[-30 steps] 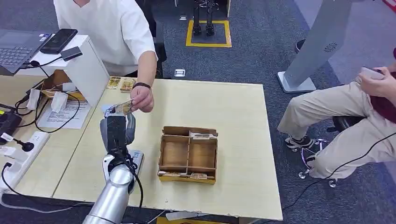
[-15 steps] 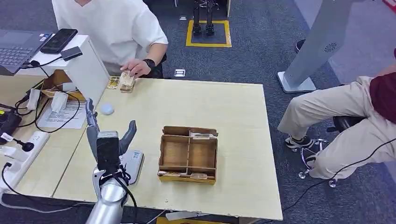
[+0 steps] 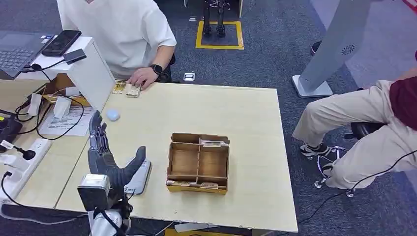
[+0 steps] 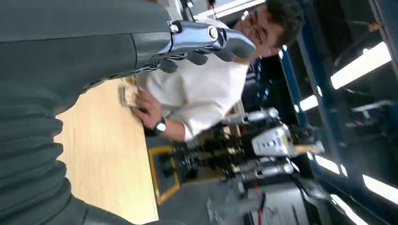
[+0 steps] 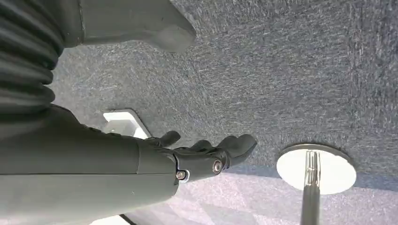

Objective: Pass the card to the sensor for recognition and then transmit it.

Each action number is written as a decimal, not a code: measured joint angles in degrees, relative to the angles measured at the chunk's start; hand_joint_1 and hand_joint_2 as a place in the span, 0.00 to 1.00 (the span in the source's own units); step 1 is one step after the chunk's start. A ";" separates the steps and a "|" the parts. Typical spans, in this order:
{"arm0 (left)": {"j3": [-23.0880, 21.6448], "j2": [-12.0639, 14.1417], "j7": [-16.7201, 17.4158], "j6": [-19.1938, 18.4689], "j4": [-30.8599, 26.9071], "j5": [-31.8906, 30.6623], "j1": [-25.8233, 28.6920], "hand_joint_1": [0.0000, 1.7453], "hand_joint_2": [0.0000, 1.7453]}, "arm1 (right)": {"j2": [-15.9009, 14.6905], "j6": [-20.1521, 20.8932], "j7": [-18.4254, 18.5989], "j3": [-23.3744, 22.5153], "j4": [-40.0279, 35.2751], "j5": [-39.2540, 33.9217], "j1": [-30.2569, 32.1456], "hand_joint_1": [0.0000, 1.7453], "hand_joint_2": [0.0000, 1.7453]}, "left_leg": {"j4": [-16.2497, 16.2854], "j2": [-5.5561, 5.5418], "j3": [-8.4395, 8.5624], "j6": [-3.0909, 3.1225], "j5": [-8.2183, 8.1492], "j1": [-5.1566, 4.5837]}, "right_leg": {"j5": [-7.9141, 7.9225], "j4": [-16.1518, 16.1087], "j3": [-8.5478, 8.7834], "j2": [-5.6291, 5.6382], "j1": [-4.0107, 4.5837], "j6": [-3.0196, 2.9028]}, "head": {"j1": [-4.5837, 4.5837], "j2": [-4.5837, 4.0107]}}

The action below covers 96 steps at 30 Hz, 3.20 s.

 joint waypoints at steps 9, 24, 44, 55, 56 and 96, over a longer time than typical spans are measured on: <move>-4.61 3.56 -6.71 -11.04 -3.87 1.12 4.22 0.00 1.00 | -0.15 0.00 -0.26 -0.37 0.00 0.90 0.15 0.00 1.00 | 0.00 0.01 0.02 0.02 -0.01 0.00 | 0.00 0.00 0.03 -0.01 0.00 0.00 | 0.00 -0.02; -8.70 6.78 -7.13 -10.17 -3.31 -14.82 5.28 0.00 1.00 | -0.15 0.00 0.06 0.85 0.00 1.77 -0.67 0.00 1.00 | 0.00 0.00 0.02 0.02 -0.01 0.00 | 0.00 0.00 0.03 -0.02 0.00 -0.01 | 0.00 0.00; -11.74 7.55 13.94 -0.81 5.13 -55.52 2.68 0.00 1.00 | -0.02 0.00 2.88 2.29 -0.02 3.28 -1.90 0.00 1.00 | 0.00 0.02 0.03 0.02 0.00 0.00 | 0.00 0.00 0.02 0.00 0.00 -0.01 | 0.00 -0.02; -12.66 7.81 17.33 -0.27 8.47 -59.97 1.41 0.00 1.00 | 0.06 0.00 3.17 2.40 -0.02 3.28 -2.08 0.00 1.00 | 0.00 0.02 0.02 0.02 0.00 0.00 | 0.00 0.00 0.02 -0.01 0.00 -0.01 | 0.00 -0.02; -12.66 7.81 17.33 -0.25 8.56 -59.97 1.40 0.00 1.00 | 0.06 0.00 3.17 2.40 -0.02 3.28 -2.07 0.00 1.00 | 0.00 0.02 0.02 0.02 0.00 0.00 | 0.00 0.00 0.02 -0.01 0.00 -0.01 | 0.00 0.00; -17.21 7.94 32.05 -4.18 18.81 -69.94 -3.64 0.00 1.00 | 0.57 0.00 5.22 5.02 -0.02 3.52 -2.77 0.00 1.00 | 0.00 0.01 0.03 0.02 0.00 0.00 | 0.00 0.00 0.02 -0.01 0.00 -0.01 | 0.00 -0.02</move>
